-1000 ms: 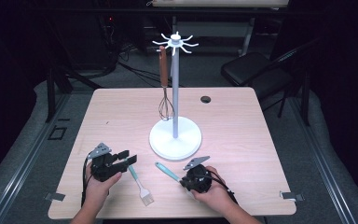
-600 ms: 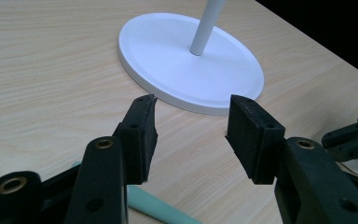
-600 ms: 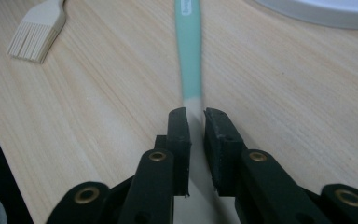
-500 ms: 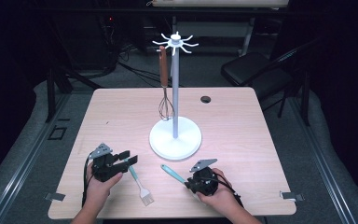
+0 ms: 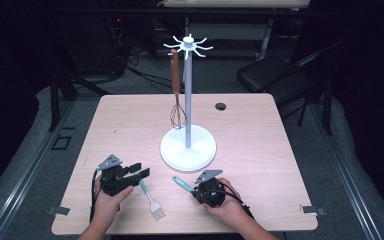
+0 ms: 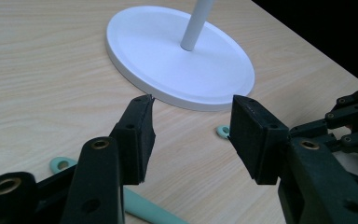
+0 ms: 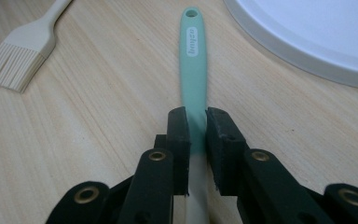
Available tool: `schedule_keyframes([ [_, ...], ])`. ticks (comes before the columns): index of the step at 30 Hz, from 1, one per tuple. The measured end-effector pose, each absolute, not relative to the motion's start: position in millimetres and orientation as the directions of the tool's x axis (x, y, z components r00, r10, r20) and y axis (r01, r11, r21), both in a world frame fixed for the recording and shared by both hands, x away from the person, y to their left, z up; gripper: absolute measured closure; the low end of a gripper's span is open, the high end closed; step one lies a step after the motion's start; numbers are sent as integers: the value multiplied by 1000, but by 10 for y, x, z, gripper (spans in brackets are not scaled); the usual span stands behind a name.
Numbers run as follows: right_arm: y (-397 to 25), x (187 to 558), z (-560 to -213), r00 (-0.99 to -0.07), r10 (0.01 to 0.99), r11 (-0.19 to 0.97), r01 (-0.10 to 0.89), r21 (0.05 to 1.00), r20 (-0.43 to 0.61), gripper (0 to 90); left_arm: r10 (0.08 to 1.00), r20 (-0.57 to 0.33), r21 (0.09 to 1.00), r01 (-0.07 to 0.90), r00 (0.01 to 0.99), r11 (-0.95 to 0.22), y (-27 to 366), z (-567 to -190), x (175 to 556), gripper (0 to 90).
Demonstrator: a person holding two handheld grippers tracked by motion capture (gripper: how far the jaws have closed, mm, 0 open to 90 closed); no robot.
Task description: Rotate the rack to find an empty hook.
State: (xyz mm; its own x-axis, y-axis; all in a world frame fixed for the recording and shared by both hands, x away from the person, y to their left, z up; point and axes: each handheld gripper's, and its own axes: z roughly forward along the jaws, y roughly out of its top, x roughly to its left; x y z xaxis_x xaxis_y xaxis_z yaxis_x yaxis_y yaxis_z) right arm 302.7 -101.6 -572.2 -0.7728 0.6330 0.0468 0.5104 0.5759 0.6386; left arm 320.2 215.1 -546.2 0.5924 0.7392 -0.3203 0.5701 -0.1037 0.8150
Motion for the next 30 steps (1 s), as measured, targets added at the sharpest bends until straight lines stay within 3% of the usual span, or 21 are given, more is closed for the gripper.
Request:
schedule_keyframes([
  [20,-1064,2997,-5742,-766,638,518,507,689,84,804,641,-366,772,605,675,-196,1655,-5654,3150,406],
  [30,-1094,2979,-5703,-771,629,492,491,719,97,804,622,-436,732,658,651,-176,1513,-5724,3206,381],
])
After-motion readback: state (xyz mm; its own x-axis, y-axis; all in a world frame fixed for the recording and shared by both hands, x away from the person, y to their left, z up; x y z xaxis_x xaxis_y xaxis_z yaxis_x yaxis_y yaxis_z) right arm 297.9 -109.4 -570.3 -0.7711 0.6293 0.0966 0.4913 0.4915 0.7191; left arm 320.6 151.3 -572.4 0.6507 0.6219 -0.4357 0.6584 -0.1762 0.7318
